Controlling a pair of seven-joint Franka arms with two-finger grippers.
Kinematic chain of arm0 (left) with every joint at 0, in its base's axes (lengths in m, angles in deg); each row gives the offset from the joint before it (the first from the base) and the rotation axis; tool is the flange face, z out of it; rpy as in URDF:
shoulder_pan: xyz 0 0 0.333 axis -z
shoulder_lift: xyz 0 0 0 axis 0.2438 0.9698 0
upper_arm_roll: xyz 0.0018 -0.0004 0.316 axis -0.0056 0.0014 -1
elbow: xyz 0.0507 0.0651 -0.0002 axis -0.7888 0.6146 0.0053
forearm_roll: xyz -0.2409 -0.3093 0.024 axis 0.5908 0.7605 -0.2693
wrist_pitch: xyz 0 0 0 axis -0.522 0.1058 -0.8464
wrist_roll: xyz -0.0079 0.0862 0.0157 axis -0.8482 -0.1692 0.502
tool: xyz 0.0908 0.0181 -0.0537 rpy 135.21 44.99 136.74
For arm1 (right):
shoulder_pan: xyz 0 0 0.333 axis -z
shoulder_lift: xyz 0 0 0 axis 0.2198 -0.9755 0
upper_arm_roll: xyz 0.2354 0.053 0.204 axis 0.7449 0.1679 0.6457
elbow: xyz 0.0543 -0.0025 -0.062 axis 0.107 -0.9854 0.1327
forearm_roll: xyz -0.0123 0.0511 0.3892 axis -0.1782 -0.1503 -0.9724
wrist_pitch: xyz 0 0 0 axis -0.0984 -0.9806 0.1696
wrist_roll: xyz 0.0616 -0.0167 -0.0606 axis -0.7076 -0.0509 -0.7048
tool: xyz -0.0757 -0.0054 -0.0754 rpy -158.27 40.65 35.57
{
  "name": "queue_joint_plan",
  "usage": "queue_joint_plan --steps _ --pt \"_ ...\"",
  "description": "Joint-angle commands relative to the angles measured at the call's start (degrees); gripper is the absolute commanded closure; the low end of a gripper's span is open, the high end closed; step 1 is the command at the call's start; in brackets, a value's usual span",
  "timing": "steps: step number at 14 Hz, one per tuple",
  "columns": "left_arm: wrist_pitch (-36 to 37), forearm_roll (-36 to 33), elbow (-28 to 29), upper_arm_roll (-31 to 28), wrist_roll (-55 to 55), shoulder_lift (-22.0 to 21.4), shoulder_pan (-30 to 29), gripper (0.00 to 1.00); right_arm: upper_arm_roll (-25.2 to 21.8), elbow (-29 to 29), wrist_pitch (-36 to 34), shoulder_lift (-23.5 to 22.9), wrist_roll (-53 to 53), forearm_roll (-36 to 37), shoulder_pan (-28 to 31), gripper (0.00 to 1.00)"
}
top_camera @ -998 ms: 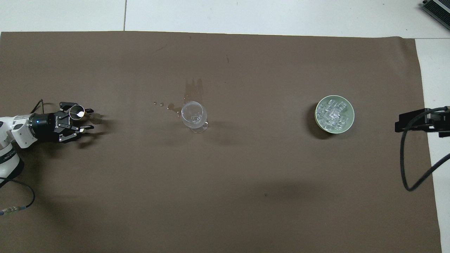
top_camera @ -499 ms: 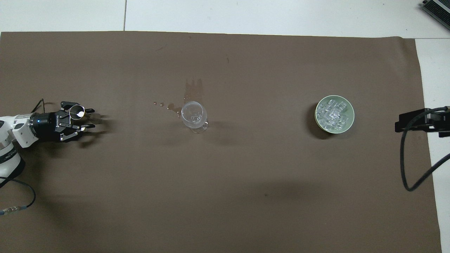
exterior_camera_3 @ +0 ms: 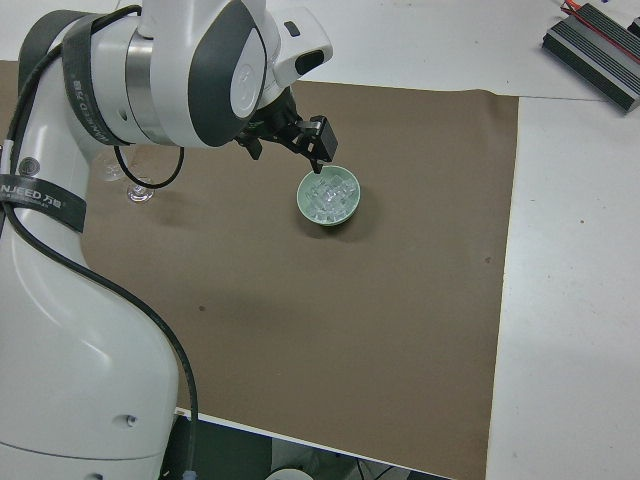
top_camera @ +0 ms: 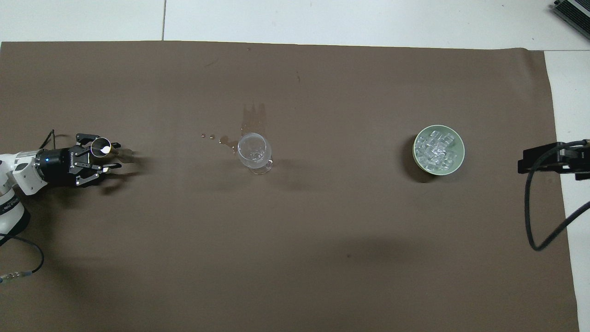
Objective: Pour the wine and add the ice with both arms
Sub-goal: 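Close the left gripper around the small metal cup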
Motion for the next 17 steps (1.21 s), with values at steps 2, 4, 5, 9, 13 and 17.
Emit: queue_joint_plan --steps 2,4,5,9,13,17 --pt "0.9 1.2 0.6 0.7 -1.3 0.4 -1.1 0.46 0.0 -0.9 0.8 0.8 -0.7 0.3 0.3 0.00" --pt "0.9 1.3 0.6 0.7 -1.3 0.7 -1.1 0.46 0.0 -0.9 0.8 0.9 -0.7 0.3 0.3 0.00" --pt "0.9 1.3 0.6 0.8 -1.4 0.7 -1.1 0.46 0.0 -0.9 0.8 0.9 -0.7 0.3 0.3 0.00" --pt "0.8 1.6 0.6 1.0 -1.4 0.7 -1.0 0.51 0.0 -0.9 0.8 0.9 -0.7 0.3 0.3 0.00" --pt "0.8 1.6 0.6 1.0 -1.4 0.7 -1.0 0.61 0.0 -0.9 0.8 0.8 -0.7 0.3 0.3 0.00" --pt "0.8 1.6 0.6 1.0 -1.4 0.7 -1.0 0.76 0.0 -0.9 0.8 0.9 -0.7 0.3 0.3 0.00"
